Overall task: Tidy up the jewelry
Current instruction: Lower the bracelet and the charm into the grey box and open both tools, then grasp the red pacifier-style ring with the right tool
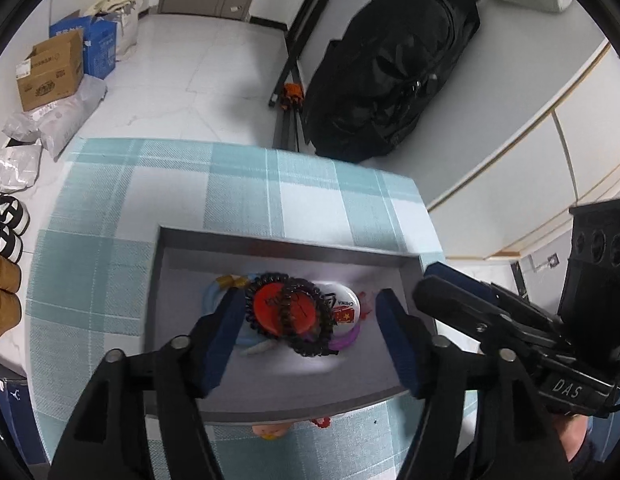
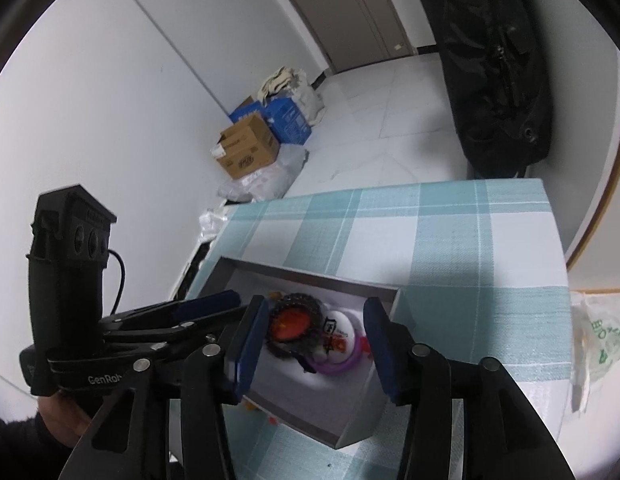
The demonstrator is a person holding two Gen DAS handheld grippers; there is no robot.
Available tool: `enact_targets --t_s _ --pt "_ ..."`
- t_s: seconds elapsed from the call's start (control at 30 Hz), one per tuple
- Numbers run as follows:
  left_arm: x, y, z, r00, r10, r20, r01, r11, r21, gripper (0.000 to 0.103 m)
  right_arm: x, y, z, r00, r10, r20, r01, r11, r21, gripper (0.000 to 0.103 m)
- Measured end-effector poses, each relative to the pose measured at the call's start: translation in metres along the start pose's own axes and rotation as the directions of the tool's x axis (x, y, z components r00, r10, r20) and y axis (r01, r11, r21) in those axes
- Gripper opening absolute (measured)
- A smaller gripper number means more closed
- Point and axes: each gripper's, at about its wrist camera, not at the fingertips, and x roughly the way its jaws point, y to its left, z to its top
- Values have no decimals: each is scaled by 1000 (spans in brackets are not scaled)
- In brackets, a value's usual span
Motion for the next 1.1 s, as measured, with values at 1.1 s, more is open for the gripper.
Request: enact_targets --t_s 1.1 --pt "-58 6 -62 981 125 151 -133 990 46 65 -26 35 -53 993 -102 55 108 985 -132 94"
